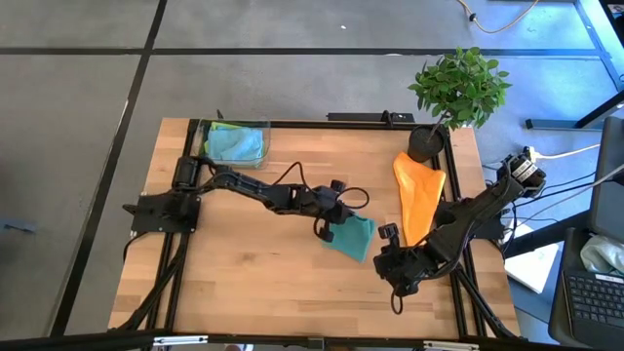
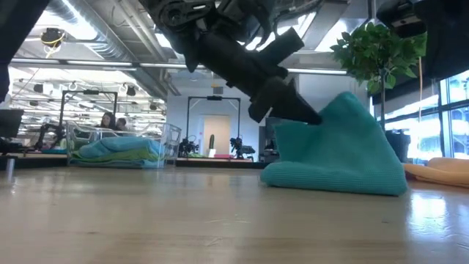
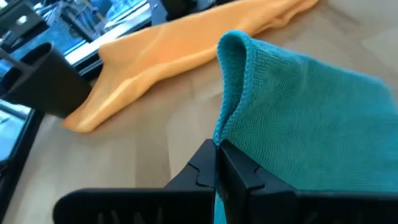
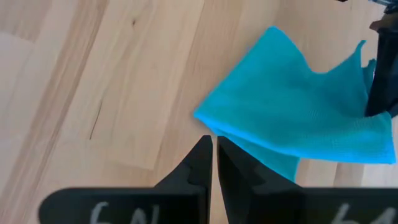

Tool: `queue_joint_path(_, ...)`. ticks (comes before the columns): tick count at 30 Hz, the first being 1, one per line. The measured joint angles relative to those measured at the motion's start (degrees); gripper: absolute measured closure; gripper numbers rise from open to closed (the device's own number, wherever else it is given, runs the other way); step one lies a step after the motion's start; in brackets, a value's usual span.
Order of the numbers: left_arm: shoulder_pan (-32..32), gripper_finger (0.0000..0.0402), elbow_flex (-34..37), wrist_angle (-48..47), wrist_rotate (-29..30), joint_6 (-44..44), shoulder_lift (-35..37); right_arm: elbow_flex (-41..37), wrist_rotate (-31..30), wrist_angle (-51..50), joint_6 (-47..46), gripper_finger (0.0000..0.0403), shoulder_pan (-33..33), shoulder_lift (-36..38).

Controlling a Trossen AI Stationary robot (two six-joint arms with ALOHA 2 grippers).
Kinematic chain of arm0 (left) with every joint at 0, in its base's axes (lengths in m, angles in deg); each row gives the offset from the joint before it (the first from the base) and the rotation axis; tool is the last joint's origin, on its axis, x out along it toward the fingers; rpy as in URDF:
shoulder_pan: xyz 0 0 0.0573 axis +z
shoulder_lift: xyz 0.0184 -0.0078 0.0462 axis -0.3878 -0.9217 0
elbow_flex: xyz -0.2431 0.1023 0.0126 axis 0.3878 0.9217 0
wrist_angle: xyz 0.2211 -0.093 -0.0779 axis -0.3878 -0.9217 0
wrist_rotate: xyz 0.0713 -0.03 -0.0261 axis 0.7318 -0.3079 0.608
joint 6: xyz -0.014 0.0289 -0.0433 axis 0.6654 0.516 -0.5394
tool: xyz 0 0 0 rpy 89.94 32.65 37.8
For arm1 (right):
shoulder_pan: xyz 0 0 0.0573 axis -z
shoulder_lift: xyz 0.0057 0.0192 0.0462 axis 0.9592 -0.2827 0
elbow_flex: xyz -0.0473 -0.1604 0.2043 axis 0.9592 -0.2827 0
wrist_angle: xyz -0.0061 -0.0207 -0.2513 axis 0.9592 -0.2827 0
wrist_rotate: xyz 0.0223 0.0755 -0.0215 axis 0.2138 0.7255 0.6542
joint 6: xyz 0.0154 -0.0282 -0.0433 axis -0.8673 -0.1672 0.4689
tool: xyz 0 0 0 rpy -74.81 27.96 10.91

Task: Fold microfiber towels
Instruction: Fold the blue microfiber cloth, then stack the blue microfiber cloth on top of the light blue microfiber cloth in the transparent bin

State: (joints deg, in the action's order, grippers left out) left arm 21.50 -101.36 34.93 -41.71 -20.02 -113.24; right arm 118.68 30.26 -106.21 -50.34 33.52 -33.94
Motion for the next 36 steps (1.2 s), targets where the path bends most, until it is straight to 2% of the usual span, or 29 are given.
queue_joint_path(4, 0.63, 0.0402, -0.02, 1.15, -3.39, 0.01, 0.0, 0.0, 0.0, 0.14, 0.05, 0.0376, -0.01, 0.0)
queue_joint_path(13, 0.68, 0.0395, -0.02, 3.32, -3.0, -0.23, -0.01, 0.0, 0.02, 1.31, -0.01, 0.0376, -0.01, 0.0)
queue_joint_path(23, 0.68, 0.0299, -0.03, 4.09, 0.45, -1.64, -1.98, -0.14, 0.07, 2.6, -0.04, 0.0376, -0.01, 0.0)
queue_joint_path(28, -0.2, 0.0286, -0.04, 3.73, 5.99, -1.71, -1.29, -4.11, 0.04, 7.65, 0.01, 0.0376, 0.01, 0.0)
queue_joint_path(30, -1.14, 0.0287, -0.03, 0.72, 9.22, -1.37, -0.4, -6.58, -0.83, 9.69, -0.02, 0.0376, 0.08, 0.0)
queue_joint_path(36, -5.63, 0.0288, -0.04, -11.39, 21.89, -2.67, 2.04, -12.32, -11.09, 10.2, -3.87, 0.0376, 0.25, 0.0)
